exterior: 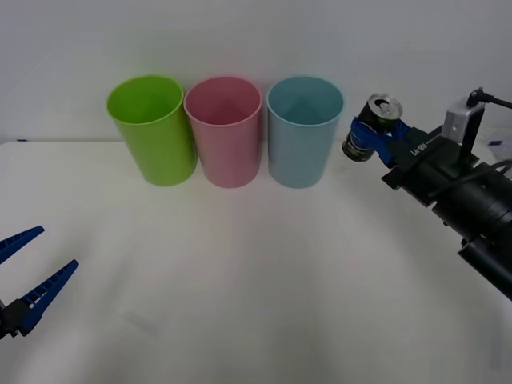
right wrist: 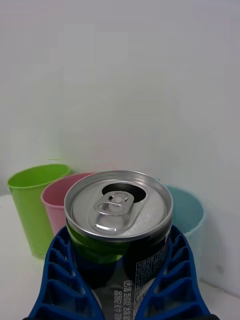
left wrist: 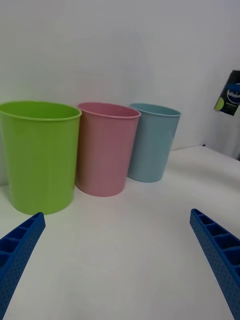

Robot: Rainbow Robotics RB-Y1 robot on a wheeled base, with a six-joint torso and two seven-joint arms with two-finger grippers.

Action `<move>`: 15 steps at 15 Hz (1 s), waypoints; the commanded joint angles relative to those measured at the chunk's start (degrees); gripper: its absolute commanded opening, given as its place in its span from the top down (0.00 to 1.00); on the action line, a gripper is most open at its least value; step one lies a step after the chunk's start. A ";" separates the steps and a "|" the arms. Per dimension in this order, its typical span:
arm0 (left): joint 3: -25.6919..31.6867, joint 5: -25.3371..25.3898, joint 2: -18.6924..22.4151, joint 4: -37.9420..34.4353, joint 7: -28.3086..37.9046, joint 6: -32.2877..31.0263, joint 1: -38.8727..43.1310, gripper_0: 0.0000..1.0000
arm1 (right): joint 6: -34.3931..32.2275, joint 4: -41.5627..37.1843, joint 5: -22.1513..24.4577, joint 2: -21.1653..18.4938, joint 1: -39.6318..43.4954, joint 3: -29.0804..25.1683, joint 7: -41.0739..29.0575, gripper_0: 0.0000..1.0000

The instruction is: Grasp the object on the table and drop it into the matching bin: aluminum can to the light blue bin, PET bottle to the pink bin.

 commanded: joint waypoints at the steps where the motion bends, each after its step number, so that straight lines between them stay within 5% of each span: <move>1: 0.00 0.00 0.00 0.00 0.00 0.00 0.00 0.00 | -0.11 0.85 5.40 -0.11 -4.43 0.17 -6.41 1.00; 6: 0.00 0.00 0.00 0.00 0.00 0.00 0.00 0.00 | -0.82 8.94 14.01 2.88 -14.89 1.84 -14.05 1.00; 15: 0.00 0.00 0.00 0.00 0.00 0.00 0.00 0.00 | -1.69 39.61 26.05 14.83 -38.97 -3.35 -13.09 1.00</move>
